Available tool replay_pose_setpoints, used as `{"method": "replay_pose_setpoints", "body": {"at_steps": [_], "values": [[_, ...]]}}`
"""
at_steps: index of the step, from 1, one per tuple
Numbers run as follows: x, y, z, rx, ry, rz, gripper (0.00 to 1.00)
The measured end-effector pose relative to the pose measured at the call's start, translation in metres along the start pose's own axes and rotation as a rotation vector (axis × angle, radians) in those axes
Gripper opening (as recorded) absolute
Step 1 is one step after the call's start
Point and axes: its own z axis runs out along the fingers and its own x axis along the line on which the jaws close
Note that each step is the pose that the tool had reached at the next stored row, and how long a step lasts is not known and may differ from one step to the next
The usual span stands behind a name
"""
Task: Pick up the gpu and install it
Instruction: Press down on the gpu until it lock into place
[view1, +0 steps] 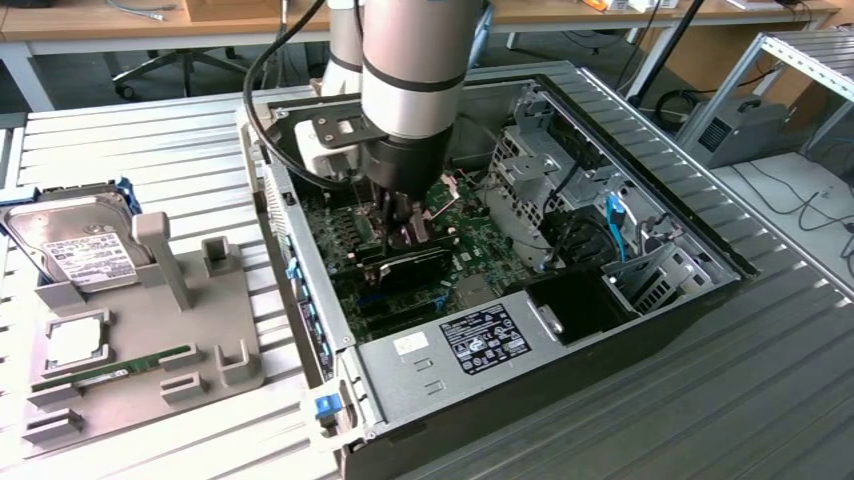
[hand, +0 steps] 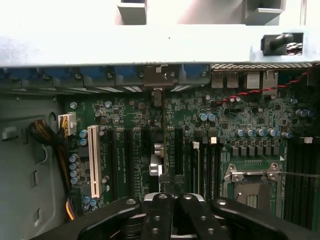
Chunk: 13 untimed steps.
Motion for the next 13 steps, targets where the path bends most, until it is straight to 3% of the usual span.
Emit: {"method": "replay_pose_setpoints", "body": {"at_steps": [13], "values": [[-0.001,-0.0087,-0.0255,-0.0026,0.0001,0.0,0.11]]}}
